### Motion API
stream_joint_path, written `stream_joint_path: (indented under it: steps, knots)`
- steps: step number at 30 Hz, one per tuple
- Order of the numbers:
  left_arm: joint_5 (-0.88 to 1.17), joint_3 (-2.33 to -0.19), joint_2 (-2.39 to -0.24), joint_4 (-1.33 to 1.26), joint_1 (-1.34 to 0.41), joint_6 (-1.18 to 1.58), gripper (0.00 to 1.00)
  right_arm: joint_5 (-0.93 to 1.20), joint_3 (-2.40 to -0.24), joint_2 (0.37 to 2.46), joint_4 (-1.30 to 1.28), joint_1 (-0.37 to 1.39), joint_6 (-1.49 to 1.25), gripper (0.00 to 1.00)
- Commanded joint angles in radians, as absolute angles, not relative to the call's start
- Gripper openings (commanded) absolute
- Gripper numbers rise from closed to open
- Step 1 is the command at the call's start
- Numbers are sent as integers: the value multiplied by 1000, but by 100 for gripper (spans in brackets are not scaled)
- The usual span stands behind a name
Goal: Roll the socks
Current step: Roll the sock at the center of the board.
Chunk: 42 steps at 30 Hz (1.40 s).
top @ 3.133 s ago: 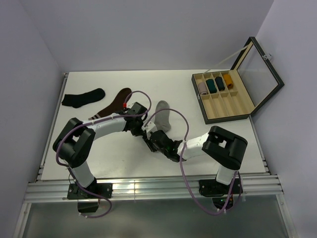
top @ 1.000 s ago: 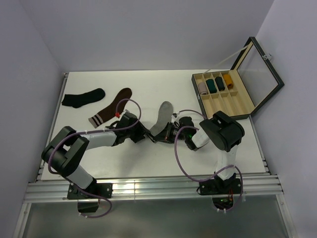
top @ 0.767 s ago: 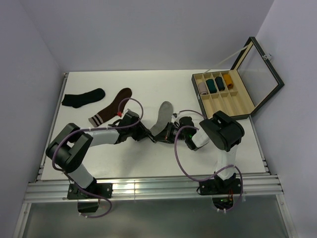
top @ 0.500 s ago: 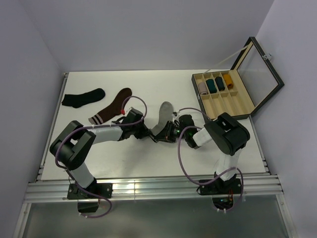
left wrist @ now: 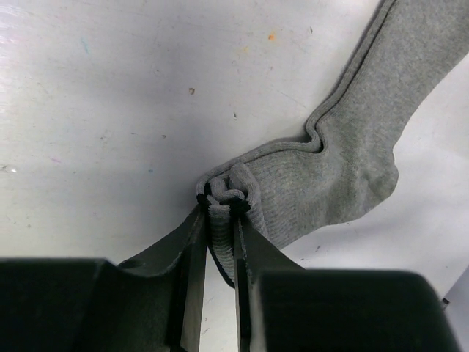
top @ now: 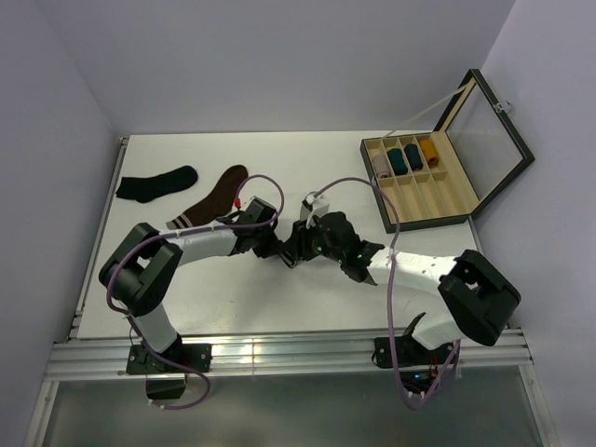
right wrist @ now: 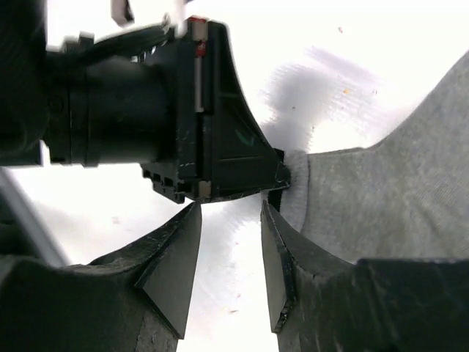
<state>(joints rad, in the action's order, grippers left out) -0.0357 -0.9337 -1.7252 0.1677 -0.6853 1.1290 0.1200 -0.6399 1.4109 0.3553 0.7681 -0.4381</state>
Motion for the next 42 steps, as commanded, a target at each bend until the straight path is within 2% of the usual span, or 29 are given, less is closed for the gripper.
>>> stream_joint_path:
  steps: [1,8,16,30,35,42]
  knots:
    - [-81,-965,-1741,282,-689,1083,13,-75,-657,1439,310,825,-264,46]
    - [-98,-962,-1727,302,-686,1114,13,-118,-621,1514,457,914,-190,43]
    - [-72,-957,-1736,290,-681,1124,13,-132,-638,1610,486,963,-150,43]
    - [-58,-953,-1724,287,-672,1118,13,-248,-690,1681,292,965,-195,51]
    - [-49,-940,-1709,282,-661,1120,13,-302,-722,1718,192,965,-230,51]
    - [-34,-923,-1671,276,-627,1123,13,-330,-810,1827,49,965,-250,39]
